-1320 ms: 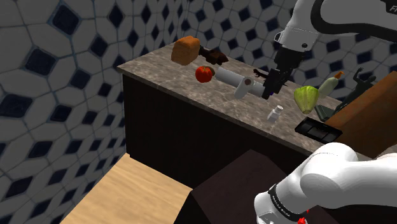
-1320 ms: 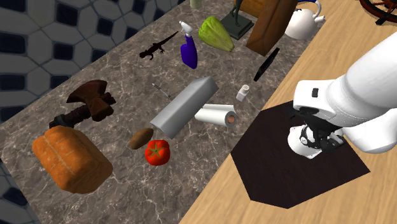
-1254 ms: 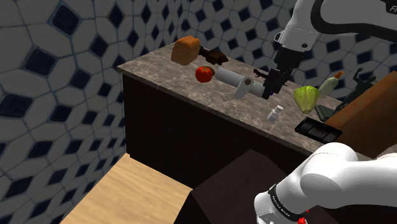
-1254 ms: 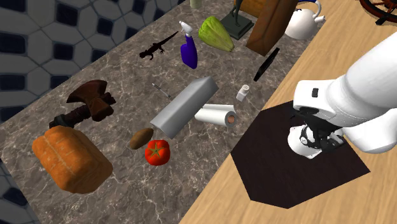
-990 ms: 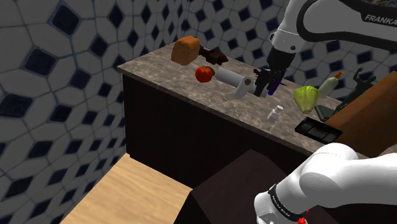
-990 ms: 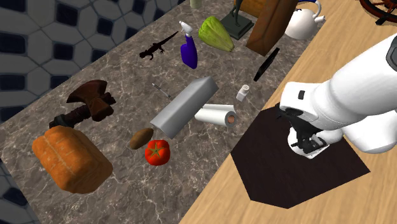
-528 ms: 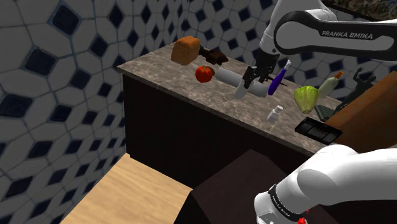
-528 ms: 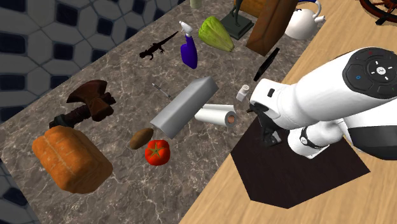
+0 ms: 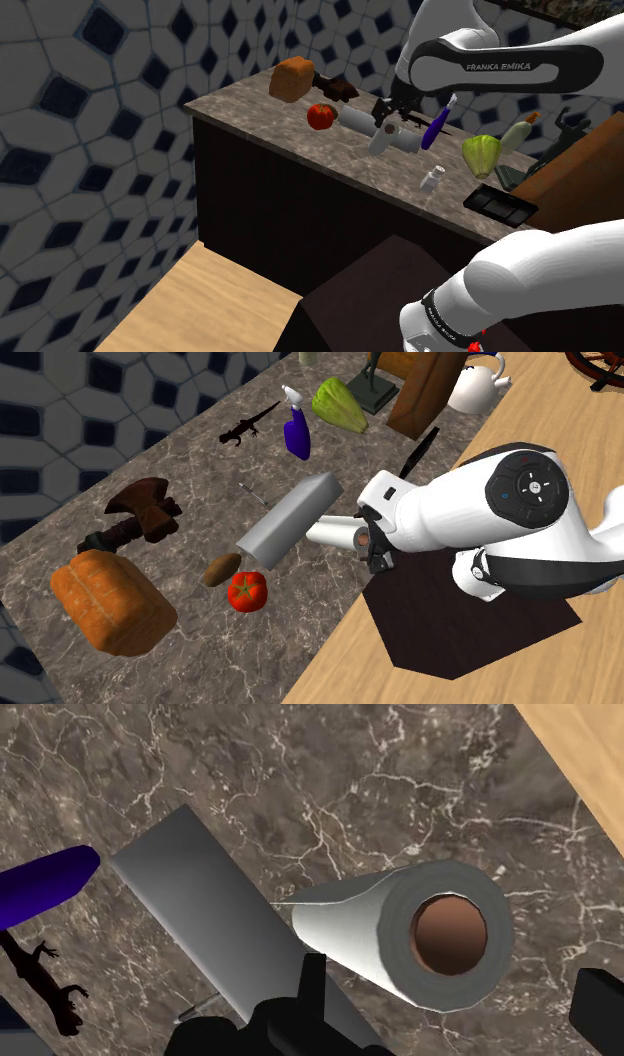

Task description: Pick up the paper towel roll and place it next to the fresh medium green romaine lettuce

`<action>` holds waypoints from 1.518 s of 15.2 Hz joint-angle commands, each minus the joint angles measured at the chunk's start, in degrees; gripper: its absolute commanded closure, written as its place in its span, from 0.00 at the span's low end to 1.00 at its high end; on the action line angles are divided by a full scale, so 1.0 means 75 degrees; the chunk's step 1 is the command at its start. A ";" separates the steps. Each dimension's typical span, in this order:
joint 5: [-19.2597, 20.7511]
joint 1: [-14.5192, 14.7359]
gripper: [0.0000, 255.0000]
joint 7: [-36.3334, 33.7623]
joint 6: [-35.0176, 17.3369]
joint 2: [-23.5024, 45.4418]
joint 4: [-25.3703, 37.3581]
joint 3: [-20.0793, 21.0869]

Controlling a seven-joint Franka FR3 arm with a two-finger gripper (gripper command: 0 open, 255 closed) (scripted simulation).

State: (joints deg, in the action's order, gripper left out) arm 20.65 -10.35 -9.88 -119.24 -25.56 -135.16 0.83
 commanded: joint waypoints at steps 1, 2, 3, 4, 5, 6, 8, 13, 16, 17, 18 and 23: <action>0.0081 -0.0043 0.00 -0.0066 -0.0244 0.0097 -0.0118 -0.0024; 0.0108 -0.0059 0.00 -0.0078 -0.0350 0.0142 -0.0175 -0.0043; 0.0136 -0.0077 0.00 -0.0091 -0.0456 0.0190 -0.0231 -0.0062; 0.0164 -0.0094 0.00 -0.0105 -0.0563 0.0238 -0.0285 -0.0081; 0.0210 -0.0123 0.00 -0.0127 -0.0731 0.0319 -0.0366 -0.0111; 0.0210 -0.0123 0.00 -0.0127 -0.0731 0.0319 -0.0366 -0.0111; 0.0210 -0.0123 0.00 -0.0127 -0.0731 0.0319 -0.0367 -0.0111; 0.0210 -0.0123 0.00 -0.0126 -0.0730 0.0319 -0.0366 -0.0111; 0.0210 -0.0124 1.00 -0.0125 -0.0731 0.0319 -0.0366 -0.0112; 0.0210 -0.0123 1.00 -0.0125 -0.0729 0.0318 -0.0367 -0.0112; 0.0210 -0.0123 1.00 -0.0125 -0.0730 0.0315 -0.0369 -0.0112; 0.0210 -0.0123 1.00 -0.0127 -0.0731 0.0319 -0.0366 -0.0112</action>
State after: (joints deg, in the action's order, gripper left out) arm 22.24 -11.28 -10.84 -124.70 -23.23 -137.88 -0.01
